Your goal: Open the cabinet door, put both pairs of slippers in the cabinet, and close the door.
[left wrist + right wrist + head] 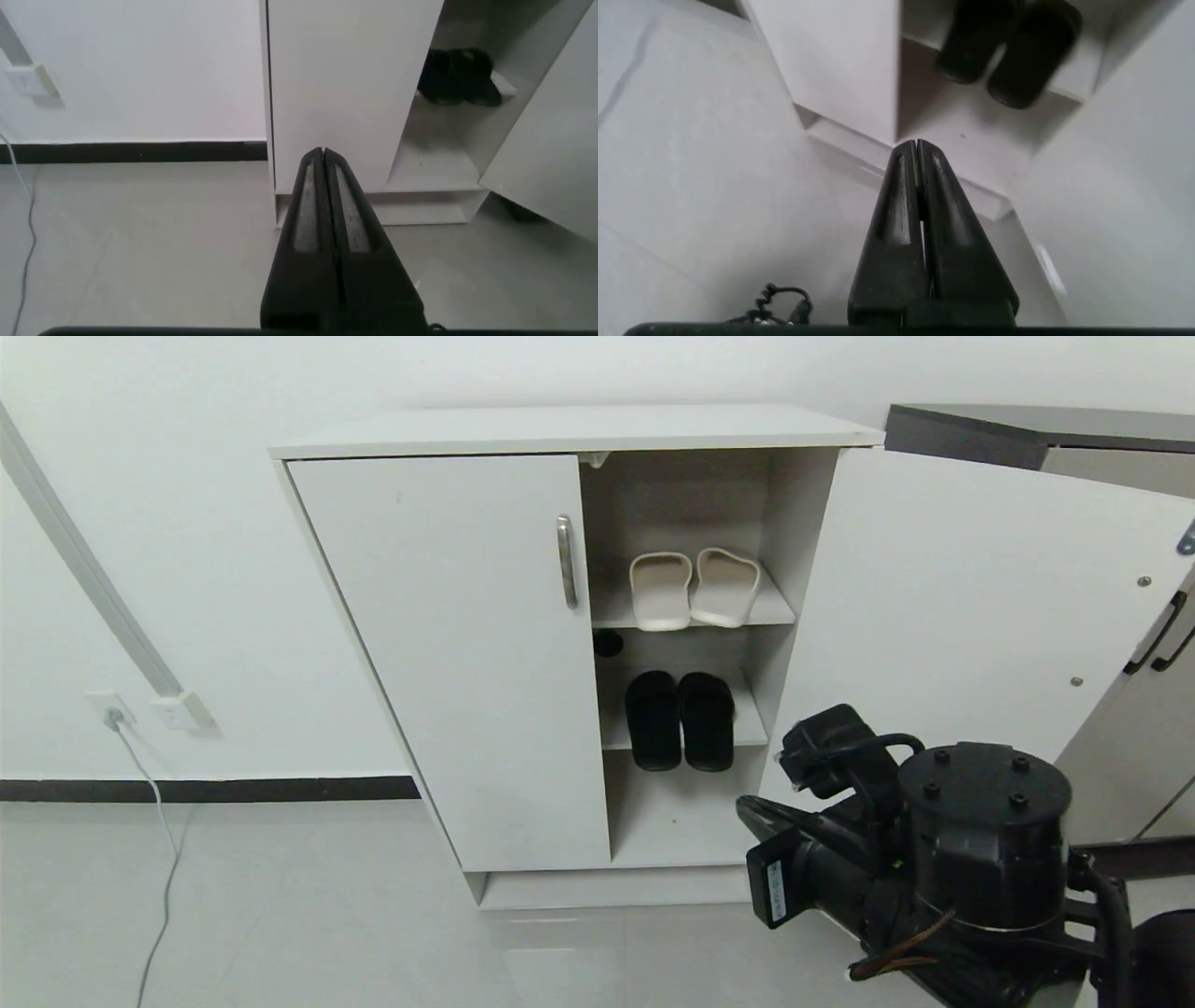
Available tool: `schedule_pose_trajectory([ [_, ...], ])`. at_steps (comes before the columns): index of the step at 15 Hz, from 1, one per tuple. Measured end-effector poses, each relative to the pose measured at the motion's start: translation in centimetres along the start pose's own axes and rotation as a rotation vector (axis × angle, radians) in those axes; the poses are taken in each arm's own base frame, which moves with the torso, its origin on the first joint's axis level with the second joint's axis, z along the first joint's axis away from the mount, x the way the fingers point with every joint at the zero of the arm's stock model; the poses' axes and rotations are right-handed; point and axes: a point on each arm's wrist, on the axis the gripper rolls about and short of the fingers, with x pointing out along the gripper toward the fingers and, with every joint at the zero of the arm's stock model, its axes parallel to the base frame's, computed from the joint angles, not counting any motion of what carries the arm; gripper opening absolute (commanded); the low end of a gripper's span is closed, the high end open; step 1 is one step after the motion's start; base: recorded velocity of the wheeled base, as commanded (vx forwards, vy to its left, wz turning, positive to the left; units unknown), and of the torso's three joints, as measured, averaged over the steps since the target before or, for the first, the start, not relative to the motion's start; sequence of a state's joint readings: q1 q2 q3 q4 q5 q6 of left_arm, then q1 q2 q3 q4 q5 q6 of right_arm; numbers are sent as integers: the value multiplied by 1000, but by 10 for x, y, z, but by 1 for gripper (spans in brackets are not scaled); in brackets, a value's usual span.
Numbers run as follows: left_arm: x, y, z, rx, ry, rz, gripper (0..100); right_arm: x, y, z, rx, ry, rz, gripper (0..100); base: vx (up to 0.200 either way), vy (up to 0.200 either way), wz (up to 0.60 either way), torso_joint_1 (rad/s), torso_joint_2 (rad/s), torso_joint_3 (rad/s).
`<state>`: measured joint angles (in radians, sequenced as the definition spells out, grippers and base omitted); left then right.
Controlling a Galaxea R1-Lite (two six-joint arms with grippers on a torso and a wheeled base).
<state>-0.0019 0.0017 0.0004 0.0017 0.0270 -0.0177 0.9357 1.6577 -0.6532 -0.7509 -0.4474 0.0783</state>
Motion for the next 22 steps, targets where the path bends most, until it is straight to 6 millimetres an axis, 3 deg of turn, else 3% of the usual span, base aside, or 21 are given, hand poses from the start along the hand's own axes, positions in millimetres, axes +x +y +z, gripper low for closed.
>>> schedule_pose_trajectory([
  [9, 0, 0, 0, 0, -2, -1, 0, 2, 1, -2, -5, 9, 0, 0, 0, 0, 0, 92, -480, -350],
  [22, 0, 0, 0, -2, -2, -1, 0, 2, 0, -3, -5, 12, -4, 0, 0, 0, 0, 190, -509, -319],
])
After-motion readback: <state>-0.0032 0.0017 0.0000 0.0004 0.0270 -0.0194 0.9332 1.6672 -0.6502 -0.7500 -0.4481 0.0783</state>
